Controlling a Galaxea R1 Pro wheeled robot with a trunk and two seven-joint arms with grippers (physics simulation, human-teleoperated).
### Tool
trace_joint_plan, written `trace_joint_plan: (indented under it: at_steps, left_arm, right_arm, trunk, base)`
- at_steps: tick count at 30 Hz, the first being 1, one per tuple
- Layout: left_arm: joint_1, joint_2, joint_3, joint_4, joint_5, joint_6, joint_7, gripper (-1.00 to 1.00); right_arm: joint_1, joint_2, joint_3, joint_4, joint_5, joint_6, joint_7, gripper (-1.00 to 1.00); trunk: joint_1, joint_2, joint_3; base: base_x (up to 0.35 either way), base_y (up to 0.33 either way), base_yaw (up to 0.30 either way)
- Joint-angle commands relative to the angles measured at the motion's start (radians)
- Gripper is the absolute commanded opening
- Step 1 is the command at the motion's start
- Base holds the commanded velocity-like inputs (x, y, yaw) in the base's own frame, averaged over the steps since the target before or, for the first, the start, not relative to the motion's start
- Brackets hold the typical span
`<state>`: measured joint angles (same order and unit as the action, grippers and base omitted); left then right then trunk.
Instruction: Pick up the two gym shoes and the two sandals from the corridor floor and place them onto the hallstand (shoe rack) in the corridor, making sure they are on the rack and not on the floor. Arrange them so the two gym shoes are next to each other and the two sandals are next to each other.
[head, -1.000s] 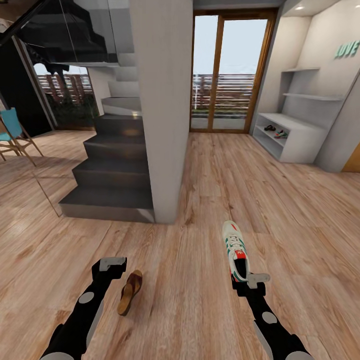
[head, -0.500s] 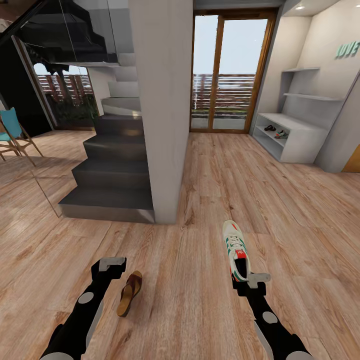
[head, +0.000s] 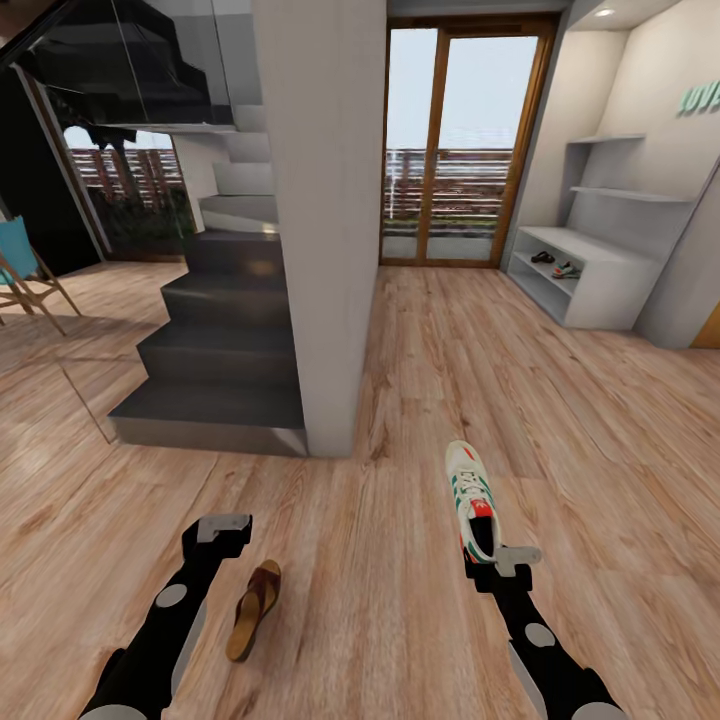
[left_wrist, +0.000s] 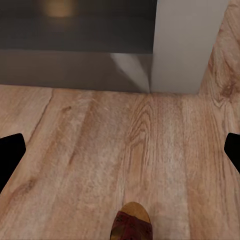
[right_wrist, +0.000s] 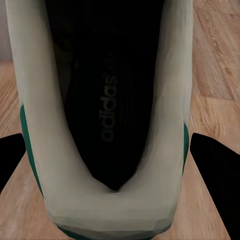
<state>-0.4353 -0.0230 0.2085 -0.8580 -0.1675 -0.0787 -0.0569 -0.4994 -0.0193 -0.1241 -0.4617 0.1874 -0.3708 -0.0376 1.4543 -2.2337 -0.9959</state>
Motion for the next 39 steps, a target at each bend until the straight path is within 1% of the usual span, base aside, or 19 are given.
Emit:
trace_joint_plan:
  at_steps: [1, 11, 14, 15, 16, 17, 18, 19, 20, 21, 23, 25, 26, 28, 31, 34, 39]
  left_arm:
    - [-0.001, -0.002, 0.005, 0.0, -0.01, -0.004, -0.006, 1.0]
    - [0.0, -0.001, 0.004, -0.001, -0.017, -0.004, -0.015, 1.0]
    - [-0.003, 0.0, 0.001, 0.008, -0.017, 0.001, -0.019, 1.0]
    - [-0.005, 0.001, -0.002, 0.023, -0.019, 0.004, -0.021, 1.0]
    - [-0.006, 0.001, -0.002, 0.03, -0.02, 0.004, -0.021, 1.0]
    - [-0.007, 0.004, -0.004, 0.055, -0.023, 0.005, -0.021, 1.0]
    - [-0.008, 0.012, -0.004, 0.08, -0.024, 0.006, -0.021, 1.0]
    - [-0.01, 0.038, -0.004, 0.135, -0.025, 0.003, -0.021, 1.0]
    - [-0.011, 0.051, -0.004, 0.17, -0.025, -0.001, -0.021, 1.0]
    - [-0.012, 0.057, -0.004, 0.189, -0.026, -0.002, -0.021, 1.0]
    - [-0.013, 0.081, -0.004, 0.265, -0.025, -0.025, -0.019, 1.0]
    - [-0.011, 0.087, -0.005, 0.286, -0.026, -0.053, -0.019, 1.0]
    - [-0.009, 0.09, -0.006, 0.3, -0.026, -0.084, -0.018, 1.0]
    - [-0.007, 0.093, -0.007, 0.316, -0.027, -0.12, -0.016, 1.0]
    - [-0.007, 0.096, -0.007, 0.326, -0.027, -0.151, -0.015, 1.0]
    - [-0.007, 0.097, -0.005, 0.333, -0.026, -0.155, -0.011, 1.0]
    - [-0.007, 0.097, 0.001, 0.335, -0.026, -0.156, -0.008, 1.0]
  right_arm:
    - [-0.001, 0.0, -0.003, 0.001, 0.01, -0.003, -0.004, -1.0]
    - [-0.001, 0.002, -0.004, -0.006, 0.01, -0.002, -0.003, -1.0]
    - [-0.001, 0.002, -0.004, -0.029, 0.008, 0.002, -0.001, -1.0]
    - [-0.001, 0.003, -0.004, -0.068, 0.008, 0.007, -0.001, -1.0]
    - [-0.001, 0.003, -0.003, -0.085, 0.008, 0.009, -0.002, -1.0]
    - [-0.001, 0.006, -0.003, -0.144, 0.008, 0.028, -0.002, -1.0]
    - [-0.001, 0.007, -0.002, -0.196, 0.007, 0.064, -0.002, -1.0]
    - [-0.001, 0.009, -0.002, -0.305, 0.007, 0.158, -0.002, -1.0]
    - [-0.001, 0.009, -0.002, -0.36, 0.006, 0.21, -0.001, -1.0]
    - [-0.001, 0.01, -0.002, -0.386, 0.006, 0.234, -0.001, -1.0]
    - [-0.001, 0.01, -0.003, -0.49, 0.006, 0.309, -0.001, -1.0]
    - [-0.001, 0.01, -0.003, -0.529, 0.006, 0.33, 0.0, -1.0]
    - [-0.001, 0.01, -0.002, -0.557, 0.005, 0.343, 0.0, -1.0]
    - [-0.001, 0.01, -0.002, -0.58, 0.005, 0.353, 0.0, -1.0]
    - [-0.001, 0.009, -0.002, -0.595, 0.006, 0.363, 0.001, -1.0]
    - [-0.001, 0.009, -0.002, -0.591, 0.006, 0.365, 0.001, -1.0]
    - [-0.001, 0.009, -0.002, -0.588, 0.006, 0.366, 0.001, -1.0]
  trunk:
    - [0.0, 0.0, -0.001]
    - [0.0, 0.0, -0.001]
    - [0.0, 0.0, -0.001]
    - [0.0, 0.0, -0.001]
    - [0.0, 0.0, -0.001]
    - [0.0, 0.0, -0.001]
    - [0.0, 0.0, -0.001]
    - [0.0, 0.0, -0.001]
    - [0.0, 0.0, -0.001]
    - [0.0, 0.0, -0.001]
    - [0.0, 0.0, -0.001]
    - [0.0, 0.0, -0.001]
    - [0.0, 0.0, -0.001]
    - [0.0, 0.0, -0.001]
    - [0.0, 0.0, -0.001]
    - [0.0, 0.0, -0.001]
    - [0.0, 0.0, -0.001]
  base:
    - [0.076, 0.0, 0.0]
    - [0.023, 0.0, 0.0]
    - [0.002, 0.0, 0.0]
    - [0.0, 0.0, 0.0]
    - [0.0, 0.0, 0.0]
    - [0.0, 0.0, 0.0]
    - [0.0, 0.0, 0.0]
    - [0.0, 0.0, 0.0]
    - [0.0, 0.0, 0.0]
    - [0.0, 0.0, 0.0]
    - [0.0, 0.0, 0.0]
    - [0.0, 0.0, 0.0]
    - [0.0, 0.0, 0.0]
    - [0.0, 0.0, 0.0]
    - [0.0, 0.0, 0.0]
    - [0.048, 0.0, 0.0]
    - [0.239, 0.0, 0.0]
